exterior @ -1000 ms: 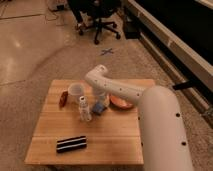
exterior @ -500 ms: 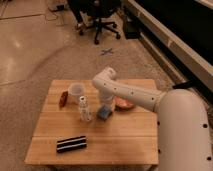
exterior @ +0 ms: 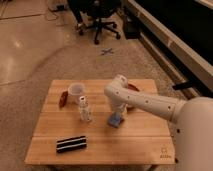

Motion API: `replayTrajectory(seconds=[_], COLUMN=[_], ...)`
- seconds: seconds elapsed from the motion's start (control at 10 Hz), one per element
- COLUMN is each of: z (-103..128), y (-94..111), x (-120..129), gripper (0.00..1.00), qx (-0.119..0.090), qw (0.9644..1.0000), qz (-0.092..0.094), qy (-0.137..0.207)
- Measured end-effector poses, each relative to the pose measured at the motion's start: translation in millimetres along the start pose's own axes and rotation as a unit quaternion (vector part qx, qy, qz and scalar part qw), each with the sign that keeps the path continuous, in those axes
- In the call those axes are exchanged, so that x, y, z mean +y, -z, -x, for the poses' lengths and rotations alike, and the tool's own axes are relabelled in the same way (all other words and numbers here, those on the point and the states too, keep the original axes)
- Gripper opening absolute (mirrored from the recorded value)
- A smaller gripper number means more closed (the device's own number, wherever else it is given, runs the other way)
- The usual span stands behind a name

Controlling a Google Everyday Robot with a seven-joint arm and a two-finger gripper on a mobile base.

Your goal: Wipe the white sponge on the table

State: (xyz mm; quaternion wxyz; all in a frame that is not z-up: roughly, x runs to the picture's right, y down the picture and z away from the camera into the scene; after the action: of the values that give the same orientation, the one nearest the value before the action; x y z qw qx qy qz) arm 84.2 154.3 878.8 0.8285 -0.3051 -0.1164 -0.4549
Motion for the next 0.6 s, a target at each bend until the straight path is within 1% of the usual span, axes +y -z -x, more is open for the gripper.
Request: replayTrajectory(seconds=[0.3,0.6], z=[10.1,30.6], y=[2.2,-0.8], x=[25.1,33.3], gripper=[0.0,0.0], qx=[0.007,0.001], qw=[1.0,0.9999], qz=[0.006,0.008], qy=[0.0,0.015])
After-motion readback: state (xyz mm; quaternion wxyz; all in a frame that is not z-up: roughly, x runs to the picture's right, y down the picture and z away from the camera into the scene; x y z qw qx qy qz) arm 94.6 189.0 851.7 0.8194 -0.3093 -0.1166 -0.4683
